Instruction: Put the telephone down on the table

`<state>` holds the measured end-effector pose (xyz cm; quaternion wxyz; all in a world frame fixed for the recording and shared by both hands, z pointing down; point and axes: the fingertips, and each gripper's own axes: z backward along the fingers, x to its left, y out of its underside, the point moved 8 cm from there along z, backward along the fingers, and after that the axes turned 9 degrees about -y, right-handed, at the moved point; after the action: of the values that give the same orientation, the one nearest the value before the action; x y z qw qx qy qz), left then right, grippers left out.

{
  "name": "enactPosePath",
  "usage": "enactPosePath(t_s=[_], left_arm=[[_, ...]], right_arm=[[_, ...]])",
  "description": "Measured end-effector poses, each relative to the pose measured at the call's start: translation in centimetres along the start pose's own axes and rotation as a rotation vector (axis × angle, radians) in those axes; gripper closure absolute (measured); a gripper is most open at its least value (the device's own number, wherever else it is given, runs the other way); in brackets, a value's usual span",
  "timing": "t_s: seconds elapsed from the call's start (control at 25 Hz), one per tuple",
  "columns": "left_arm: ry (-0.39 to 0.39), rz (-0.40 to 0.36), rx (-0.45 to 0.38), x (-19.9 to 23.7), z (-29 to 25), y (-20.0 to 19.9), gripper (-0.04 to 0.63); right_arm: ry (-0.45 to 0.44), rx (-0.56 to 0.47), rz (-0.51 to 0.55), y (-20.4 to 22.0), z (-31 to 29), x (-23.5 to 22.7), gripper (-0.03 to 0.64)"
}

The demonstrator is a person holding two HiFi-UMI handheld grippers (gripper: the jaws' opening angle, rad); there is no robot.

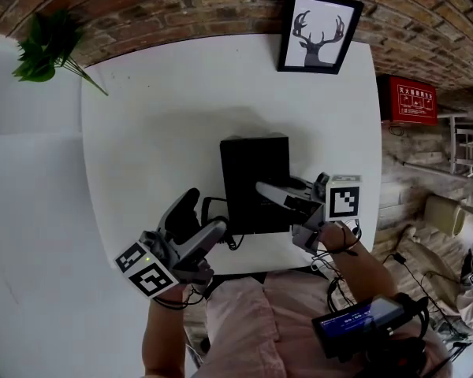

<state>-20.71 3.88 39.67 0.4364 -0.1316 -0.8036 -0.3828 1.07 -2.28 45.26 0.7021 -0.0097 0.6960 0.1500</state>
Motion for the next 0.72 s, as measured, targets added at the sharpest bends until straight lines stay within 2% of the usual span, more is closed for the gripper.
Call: enactPosePath(t_s=[0.28, 0.72], left_arm=[[-0.005, 0.000, 0.006, 0.14, 0.09, 0.08, 0.124], [-0.005, 0.005, 0.010, 0.08, 0.18, 0.12, 0.124]], right_arm=[[-0.005, 0.005, 0.013, 0.14, -0.20, -0.34, 0.454], [0.001, 0.042, 0.088, 0.27, -0.31, -0.64, 0.452]])
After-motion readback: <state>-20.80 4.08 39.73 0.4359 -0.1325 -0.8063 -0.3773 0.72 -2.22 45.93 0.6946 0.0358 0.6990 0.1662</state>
